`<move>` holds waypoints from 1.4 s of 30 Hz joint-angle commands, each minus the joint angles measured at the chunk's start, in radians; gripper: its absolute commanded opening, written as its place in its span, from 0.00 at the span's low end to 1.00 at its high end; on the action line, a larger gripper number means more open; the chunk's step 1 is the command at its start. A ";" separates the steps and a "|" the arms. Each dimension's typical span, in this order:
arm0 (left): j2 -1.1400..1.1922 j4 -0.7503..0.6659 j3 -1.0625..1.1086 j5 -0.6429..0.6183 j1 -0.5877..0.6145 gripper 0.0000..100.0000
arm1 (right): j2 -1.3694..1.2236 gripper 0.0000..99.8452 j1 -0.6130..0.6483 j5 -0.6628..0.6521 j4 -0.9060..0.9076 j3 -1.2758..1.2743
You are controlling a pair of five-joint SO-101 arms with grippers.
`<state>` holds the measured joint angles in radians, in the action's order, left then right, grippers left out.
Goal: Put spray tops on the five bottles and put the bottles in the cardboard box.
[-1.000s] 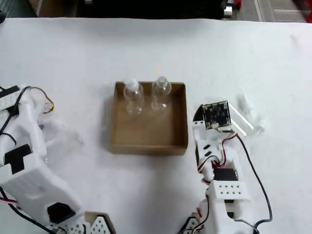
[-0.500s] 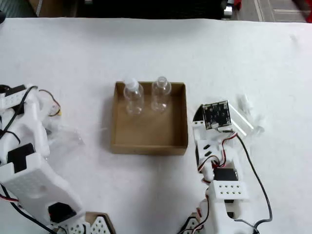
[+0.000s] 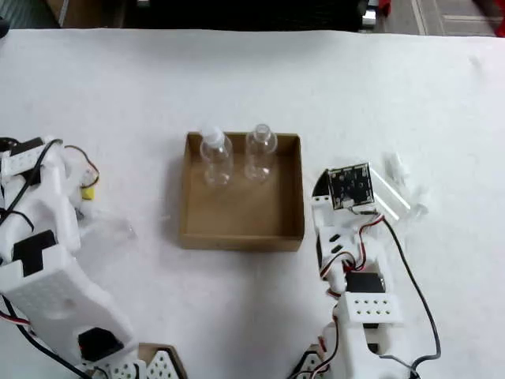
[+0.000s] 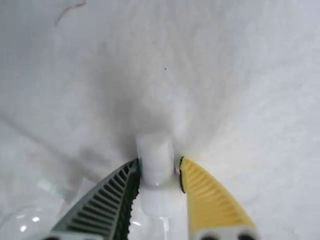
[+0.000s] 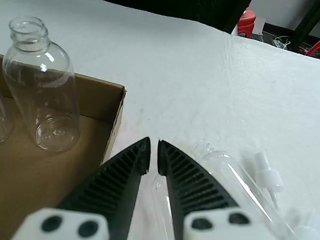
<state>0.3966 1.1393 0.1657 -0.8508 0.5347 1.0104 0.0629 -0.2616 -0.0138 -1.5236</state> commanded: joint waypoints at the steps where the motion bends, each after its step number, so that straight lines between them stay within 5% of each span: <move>1: 0.076 0.011 -0.092 0.046 -0.007 0.02 | 0.010 0.02 0.005 -0.008 -0.024 0.008; 13: -0.019 0.603 -0.824 0.048 -0.005 0.02 | 0.010 0.02 0.001 -0.008 -0.024 0.009; 19: -0.090 0.646 -1.092 0.061 -0.001 0.02 | 0.010 0.02 -0.002 -0.008 -0.024 0.009; 22: -0.168 0.646 -1.135 0.190 -0.018 0.02 | 0.010 0.02 -0.002 -0.008 -0.024 0.009; 25: -0.288 0.646 -1.151 0.453 -0.061 0.02 | 0.010 0.02 -0.002 -0.008 -0.024 0.009; 30: -0.524 0.603 -1.201 0.601 -0.277 0.02 | 0.010 0.02 -0.002 -0.008 -0.024 0.009; 37: -0.700 0.379 -1.168 0.775 -0.819 0.02 | 0.010 0.02 -0.018 -0.008 -0.024 0.009; 42: -0.682 0.183 -0.974 0.796 -0.975 0.02 | 0.010 0.02 -0.076 0.002 -0.024 0.012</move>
<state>-0.2816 1.4845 -0.9544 -0.0744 -0.3214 1.0104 0.0123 -0.2601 -0.0138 -1.5236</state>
